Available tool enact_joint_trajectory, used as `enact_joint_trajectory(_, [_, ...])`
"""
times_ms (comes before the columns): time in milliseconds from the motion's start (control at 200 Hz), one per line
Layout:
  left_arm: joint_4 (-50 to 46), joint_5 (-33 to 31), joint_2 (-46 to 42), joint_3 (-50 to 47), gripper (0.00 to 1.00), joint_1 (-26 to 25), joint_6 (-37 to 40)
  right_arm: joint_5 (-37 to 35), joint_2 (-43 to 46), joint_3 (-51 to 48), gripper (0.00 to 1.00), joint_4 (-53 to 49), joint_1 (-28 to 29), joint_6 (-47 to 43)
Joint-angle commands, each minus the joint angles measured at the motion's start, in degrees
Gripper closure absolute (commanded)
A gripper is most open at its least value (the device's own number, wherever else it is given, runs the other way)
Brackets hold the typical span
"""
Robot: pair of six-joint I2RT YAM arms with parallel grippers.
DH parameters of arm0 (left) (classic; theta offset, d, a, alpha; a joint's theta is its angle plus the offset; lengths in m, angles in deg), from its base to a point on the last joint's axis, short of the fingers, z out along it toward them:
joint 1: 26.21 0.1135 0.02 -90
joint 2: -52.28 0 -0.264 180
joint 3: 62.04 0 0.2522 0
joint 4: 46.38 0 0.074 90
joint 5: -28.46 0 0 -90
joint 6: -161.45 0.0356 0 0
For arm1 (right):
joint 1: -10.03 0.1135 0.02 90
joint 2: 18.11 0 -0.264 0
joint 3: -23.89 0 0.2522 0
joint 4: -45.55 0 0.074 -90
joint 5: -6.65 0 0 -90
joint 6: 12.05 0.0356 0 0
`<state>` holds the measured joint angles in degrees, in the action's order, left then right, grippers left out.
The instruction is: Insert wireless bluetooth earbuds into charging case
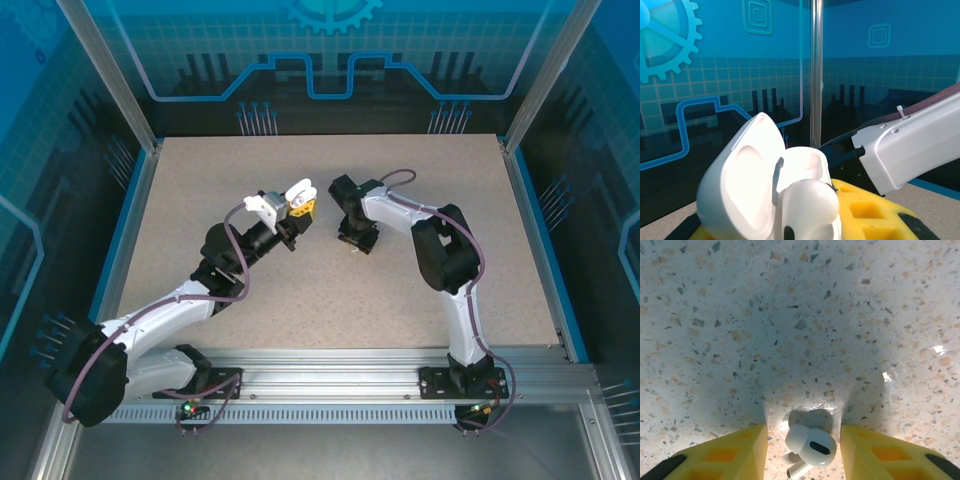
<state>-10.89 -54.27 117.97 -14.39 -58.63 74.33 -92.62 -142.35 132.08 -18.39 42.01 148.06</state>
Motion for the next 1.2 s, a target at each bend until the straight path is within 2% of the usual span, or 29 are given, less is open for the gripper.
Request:
enact_joint_trajectory(0, [2.7, -0.2, 0.2, -0.4, 1.00, 0.3, -1.0, -1.4, -1.3, 0.8, 0.59, -2.1, 0.5, 0.6])
enact_joint_trajectory(610, [2.7, -0.1, 0.1, -0.2, 1.00, 0.3, -1.1, -2.9, -0.2, -2.2, 0.60, -1.3, -1.1, 0.5])
enact_joint_trajectory(1035, [2.4, -0.1, 0.0, -0.2, 1.00, 0.3, -0.9, -3.0, -0.2, -2.8, 0.73, -0.2, -1.2, -1.6])
enact_joint_trajectory(1196, [2.4, -0.1, 0.0, -0.1, 1.00, 0.3, -1.0, -3.5, 0.7, -3.6, 0.74, 1.1, -1.1, -3.9])
